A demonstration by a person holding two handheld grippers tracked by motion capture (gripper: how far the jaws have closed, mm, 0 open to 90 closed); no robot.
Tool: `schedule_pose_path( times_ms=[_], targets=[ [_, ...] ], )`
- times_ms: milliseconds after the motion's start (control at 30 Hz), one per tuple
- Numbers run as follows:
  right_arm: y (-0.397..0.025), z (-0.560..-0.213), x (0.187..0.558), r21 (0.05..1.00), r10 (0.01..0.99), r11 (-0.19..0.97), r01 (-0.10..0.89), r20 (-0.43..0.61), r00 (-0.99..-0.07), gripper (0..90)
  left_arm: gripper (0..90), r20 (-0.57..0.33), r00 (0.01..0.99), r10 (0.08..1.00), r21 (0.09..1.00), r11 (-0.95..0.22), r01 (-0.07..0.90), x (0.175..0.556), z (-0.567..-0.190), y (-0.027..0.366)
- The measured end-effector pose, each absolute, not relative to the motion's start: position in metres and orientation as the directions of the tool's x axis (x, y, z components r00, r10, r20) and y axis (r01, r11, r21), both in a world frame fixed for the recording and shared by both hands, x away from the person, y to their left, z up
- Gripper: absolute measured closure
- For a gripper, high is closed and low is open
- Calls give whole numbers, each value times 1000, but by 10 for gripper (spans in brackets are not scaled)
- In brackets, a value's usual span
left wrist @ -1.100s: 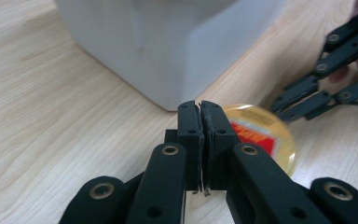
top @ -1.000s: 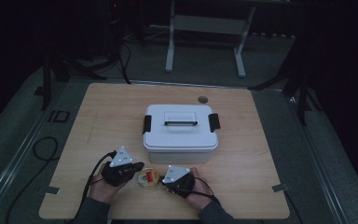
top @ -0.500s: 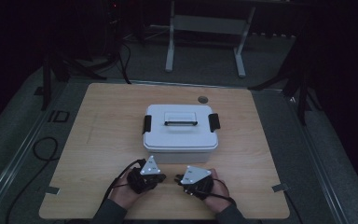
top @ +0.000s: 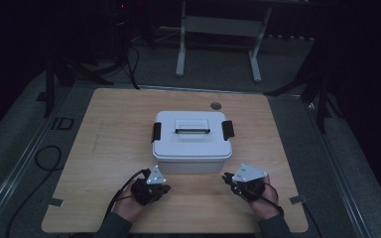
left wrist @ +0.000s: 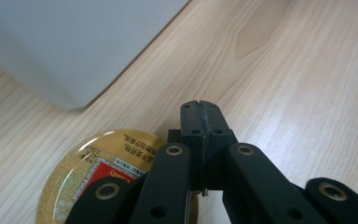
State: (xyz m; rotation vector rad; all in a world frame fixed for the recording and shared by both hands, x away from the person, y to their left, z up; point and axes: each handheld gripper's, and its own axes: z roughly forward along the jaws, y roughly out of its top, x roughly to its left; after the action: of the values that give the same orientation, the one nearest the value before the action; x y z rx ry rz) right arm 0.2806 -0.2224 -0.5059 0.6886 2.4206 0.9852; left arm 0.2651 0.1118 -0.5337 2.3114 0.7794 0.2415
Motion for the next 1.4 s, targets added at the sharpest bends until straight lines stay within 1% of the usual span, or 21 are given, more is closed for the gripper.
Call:
schedule_pose_path(
  times_ms=[100,200,267,400,500,667,733,800,1033,1100,1233,1400],
  targets=[
    [-231,-501,289,733,613,615,291,-212,-761,813,897,-41,796,604,660,-581,475,265,-533,118],
    [-238,-495,302,742,634,601,297,-216,-742,819,894,-56,791,609,688,-551,473,265,-529,124],
    [-238,-493,305,744,637,598,296,-218,-739,822,892,-46,785,618,699,-541,467,265,-525,128],
    [-240,-490,322,760,654,574,305,-200,-730,832,854,-38,770,637,727,-511,458,266,-517,139],
    [-241,-487,339,765,678,556,325,-192,-709,856,831,-34,749,662,732,-494,470,269,-515,148],
    [-236,-485,353,778,674,546,312,-187,-714,900,821,-29,701,712,735,-460,498,277,-514,164],
    [-235,-485,355,777,668,549,308,-186,-721,900,820,-32,686,727,736,-447,509,280,-515,168],
    [-232,-485,354,785,641,549,286,-176,-747,900,817,-26,672,740,730,-445,518,283,-516,172],
    [-229,-483,345,776,616,571,267,-190,-765,900,796,-13,636,772,718,-435,543,290,-521,182],
    [-231,-482,342,770,611,582,260,-203,-765,888,788,-8,623,782,714,-432,551,293,-523,186],
    [-243,-474,340,762,608,590,267,-202,-767,829,772,-24,595,804,715,-402,572,302,-528,197],
    [-254,-460,339,732,592,621,280,-204,-780,775,746,-26,591,806,696,-410,589,309,-535,202]
  ],
)
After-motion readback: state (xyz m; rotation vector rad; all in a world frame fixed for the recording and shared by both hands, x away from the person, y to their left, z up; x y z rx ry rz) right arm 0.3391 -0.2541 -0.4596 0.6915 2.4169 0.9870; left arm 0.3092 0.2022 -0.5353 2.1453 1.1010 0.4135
